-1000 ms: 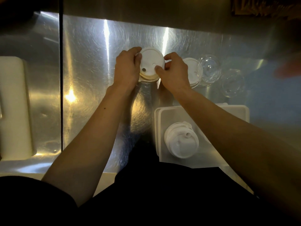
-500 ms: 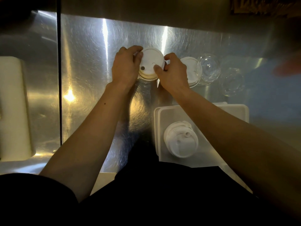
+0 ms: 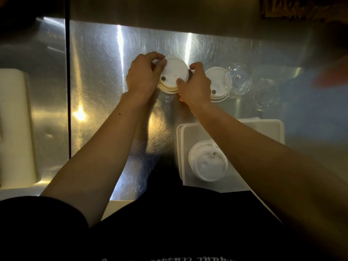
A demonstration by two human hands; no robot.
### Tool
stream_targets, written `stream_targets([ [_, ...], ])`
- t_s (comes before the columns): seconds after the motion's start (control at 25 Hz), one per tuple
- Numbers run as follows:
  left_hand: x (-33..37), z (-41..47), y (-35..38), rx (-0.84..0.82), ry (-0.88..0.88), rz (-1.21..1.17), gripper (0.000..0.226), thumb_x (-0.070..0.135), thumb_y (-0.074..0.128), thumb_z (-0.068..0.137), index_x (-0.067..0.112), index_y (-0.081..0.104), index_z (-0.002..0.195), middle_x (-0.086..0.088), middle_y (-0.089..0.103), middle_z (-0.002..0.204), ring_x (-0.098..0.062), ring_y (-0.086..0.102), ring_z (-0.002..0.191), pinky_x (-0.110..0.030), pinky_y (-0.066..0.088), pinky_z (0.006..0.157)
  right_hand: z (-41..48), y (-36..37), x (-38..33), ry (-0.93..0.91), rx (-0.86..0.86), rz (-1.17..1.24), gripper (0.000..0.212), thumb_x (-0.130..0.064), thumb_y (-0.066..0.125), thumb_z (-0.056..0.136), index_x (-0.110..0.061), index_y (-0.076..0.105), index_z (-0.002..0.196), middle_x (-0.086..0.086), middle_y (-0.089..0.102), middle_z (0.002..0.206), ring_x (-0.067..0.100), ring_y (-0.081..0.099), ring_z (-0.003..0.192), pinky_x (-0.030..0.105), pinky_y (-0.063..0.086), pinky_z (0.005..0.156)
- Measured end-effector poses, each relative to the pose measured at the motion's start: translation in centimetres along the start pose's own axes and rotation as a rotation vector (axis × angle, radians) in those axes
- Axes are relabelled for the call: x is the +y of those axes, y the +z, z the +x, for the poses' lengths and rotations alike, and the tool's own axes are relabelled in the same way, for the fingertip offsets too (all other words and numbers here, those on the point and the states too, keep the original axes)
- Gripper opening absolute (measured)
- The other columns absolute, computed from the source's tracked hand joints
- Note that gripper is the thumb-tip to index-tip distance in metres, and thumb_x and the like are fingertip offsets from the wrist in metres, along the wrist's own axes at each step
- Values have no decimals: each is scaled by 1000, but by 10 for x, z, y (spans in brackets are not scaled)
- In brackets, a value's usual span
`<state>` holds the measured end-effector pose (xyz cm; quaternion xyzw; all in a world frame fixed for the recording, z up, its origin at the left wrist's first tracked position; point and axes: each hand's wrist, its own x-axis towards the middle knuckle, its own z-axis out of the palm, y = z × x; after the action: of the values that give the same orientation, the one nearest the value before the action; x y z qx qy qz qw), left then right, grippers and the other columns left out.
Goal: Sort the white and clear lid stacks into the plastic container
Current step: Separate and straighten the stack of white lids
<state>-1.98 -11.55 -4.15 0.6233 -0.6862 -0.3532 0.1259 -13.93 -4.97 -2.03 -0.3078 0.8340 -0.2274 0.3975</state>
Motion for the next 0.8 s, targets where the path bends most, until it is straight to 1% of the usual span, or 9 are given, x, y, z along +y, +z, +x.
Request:
stream_targets([
  [0.12,2,-1,-3,-7,-2,-13,31,41,51,95,26,65,119,-4,69,112,-16,64,100,-27,46,84,-3,0,4,-41,-7,-11,36,-30,63,85,-26,46,116,9,66,104,32,70,86,49,61,73],
  [0.28,0,-5,-6,-4,5,15,30,35,54,95,16,66,114,-7,67,112,-11,61,94,-21,42,80,-3,-1,8,-44,-26,31,34,-24,61,85,-28,52,118,9,69,104,34,71,89,51,60,77],
  [0.4,-2,-16,-9,-15,2,-2,26,26,57,94,9,66,111,-9,69,109,-16,64,96,-17,40,78,-4,-3,5,-41,-39,22,33,-21,62,86,-27,56,119,8,68,106,33,71,90,51,60,78],
  [0.44,-2,-20,-11,-15,-11,-10,25,24,57,94,8,66,110,-9,70,107,-18,64,95,-15,40,76,-6,-5,4,-38,-34,5,31,-22,63,86,-25,58,116,7,68,104,32,71,89,49,60,79],
  [0.52,-3,-31,-15,-16,-35,-56,25,21,59,93,8,64,114,-11,71,105,-19,65,94,-13,40,74,-8,-9,3,-37,-8,-64,25,-27,66,85,-22,60,109,4,70,101,26,68,91,40,57,81],
  [0.56,-3,-37,-17,-22,-38,-87,27,20,59,93,10,63,118,-12,71,105,-20,65,97,-14,41,78,-8,-11,4,-41,2,-104,24,-29,67,85,-21,61,107,3,71,101,23,66,94,35,53,81],
  [0.64,-3,-49,-20,-53,-37,-116,31,18,57,93,13,60,123,-12,71,107,-21,64,107,-15,37,84,-8,-14,8,-52,11,-133,21,-29,67,84,-19,65,103,2,72,101,20,64,98,32,49,83],
  [0.72,-3,-59,-19,-79,-65,-118,29,18,56,93,13,59,122,-13,70,106,-21,61,111,-11,34,83,-10,-15,10,-72,2,-123,16,-25,67,85,-19,69,100,2,74,99,21,66,99,34,49,90],
  [0.8,-5,-65,-16,-86,-99,-120,27,19,57,92,10,58,118,-12,69,99,-20,62,105,-17,37,81,-12,-16,11,-96,-16,-105,15,-19,67,84,-18,72,98,2,75,100,23,66,101,44,48,99],
])
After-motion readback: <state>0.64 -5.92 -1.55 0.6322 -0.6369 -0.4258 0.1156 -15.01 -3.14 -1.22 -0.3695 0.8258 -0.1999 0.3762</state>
